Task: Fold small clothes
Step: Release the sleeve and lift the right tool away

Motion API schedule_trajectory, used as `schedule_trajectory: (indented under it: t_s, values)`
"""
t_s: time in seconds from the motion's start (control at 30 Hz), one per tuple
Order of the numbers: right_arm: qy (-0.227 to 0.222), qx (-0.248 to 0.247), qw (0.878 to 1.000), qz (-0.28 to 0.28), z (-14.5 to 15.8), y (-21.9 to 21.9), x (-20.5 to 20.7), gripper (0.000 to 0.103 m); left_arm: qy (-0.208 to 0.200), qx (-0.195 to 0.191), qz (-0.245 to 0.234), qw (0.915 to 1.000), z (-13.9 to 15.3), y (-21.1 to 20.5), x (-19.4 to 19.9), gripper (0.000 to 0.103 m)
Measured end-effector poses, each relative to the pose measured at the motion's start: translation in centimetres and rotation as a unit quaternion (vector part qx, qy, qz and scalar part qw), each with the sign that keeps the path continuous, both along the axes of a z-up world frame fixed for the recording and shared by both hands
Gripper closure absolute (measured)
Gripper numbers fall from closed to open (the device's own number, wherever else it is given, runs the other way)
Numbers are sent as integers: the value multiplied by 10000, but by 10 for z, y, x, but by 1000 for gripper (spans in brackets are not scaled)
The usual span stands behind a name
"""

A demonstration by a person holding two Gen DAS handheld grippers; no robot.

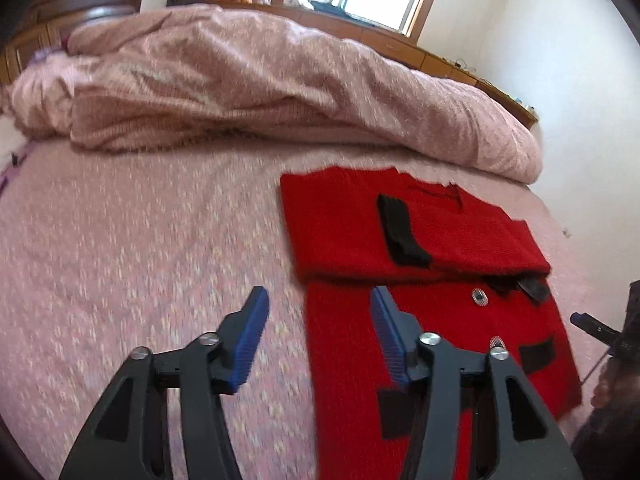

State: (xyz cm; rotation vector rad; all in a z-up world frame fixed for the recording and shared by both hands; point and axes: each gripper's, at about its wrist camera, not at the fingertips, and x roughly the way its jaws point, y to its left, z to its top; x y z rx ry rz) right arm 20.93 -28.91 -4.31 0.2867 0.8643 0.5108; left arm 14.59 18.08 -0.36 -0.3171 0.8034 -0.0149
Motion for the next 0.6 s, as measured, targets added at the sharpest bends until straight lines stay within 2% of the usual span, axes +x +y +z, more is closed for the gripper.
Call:
schedule_trajectory:
  t_s: [0.1, 0.17, 0.37, 0.43, 0.5, 0.6]
  values:
    - [168, 106, 9993, -322, -8, -31, -13, 33, 100, -243, -52, 9996, -6, -3, -17, 46]
    - [240, 152, 9986, -440, -13, -45, -21, 33, 190, -269, -74, 9994, -14, -9, -28, 43]
    - [596, 243, 9965, -539, -37, -71, -44, 33, 812, 107, -302, 9962, -56, -35, -58, 42]
    - [723, 581, 9942, -539, -44, -82, -52, 33, 1025, 151, -414, 9938, -69, -43, -67, 42]
    - [850, 1059, 9893, -535, -50, -90, -58, 33, 912, 269, -441, 9945, -70, -49, -79, 41]
    - [1084, 1417, 9824, -554, -60, -99, -68, 33, 947, 29, -540, 9940, -70, -55, -91, 41]
